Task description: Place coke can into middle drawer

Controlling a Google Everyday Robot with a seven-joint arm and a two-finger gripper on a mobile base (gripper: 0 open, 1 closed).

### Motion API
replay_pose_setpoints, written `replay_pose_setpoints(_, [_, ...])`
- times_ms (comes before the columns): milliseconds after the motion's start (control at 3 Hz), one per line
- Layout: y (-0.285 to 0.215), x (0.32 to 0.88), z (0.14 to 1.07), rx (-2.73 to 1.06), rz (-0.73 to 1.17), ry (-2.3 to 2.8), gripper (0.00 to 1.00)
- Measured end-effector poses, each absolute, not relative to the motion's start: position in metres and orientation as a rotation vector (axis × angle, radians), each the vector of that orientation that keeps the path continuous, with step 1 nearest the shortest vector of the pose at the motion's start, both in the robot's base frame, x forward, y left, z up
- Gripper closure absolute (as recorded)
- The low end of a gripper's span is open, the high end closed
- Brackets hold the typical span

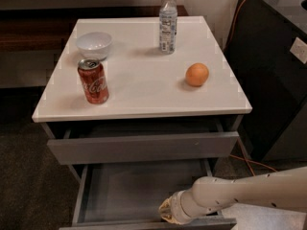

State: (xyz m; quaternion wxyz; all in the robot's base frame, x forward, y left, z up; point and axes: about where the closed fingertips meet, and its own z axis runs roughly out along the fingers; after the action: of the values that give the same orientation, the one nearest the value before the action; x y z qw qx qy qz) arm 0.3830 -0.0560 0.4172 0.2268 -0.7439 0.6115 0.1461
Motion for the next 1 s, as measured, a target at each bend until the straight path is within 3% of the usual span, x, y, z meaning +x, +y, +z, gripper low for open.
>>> replay_pose_setpoints(1000, [-0.07, 0.416, 0.459, -1.944, 0.345, 1.734, 1.0])
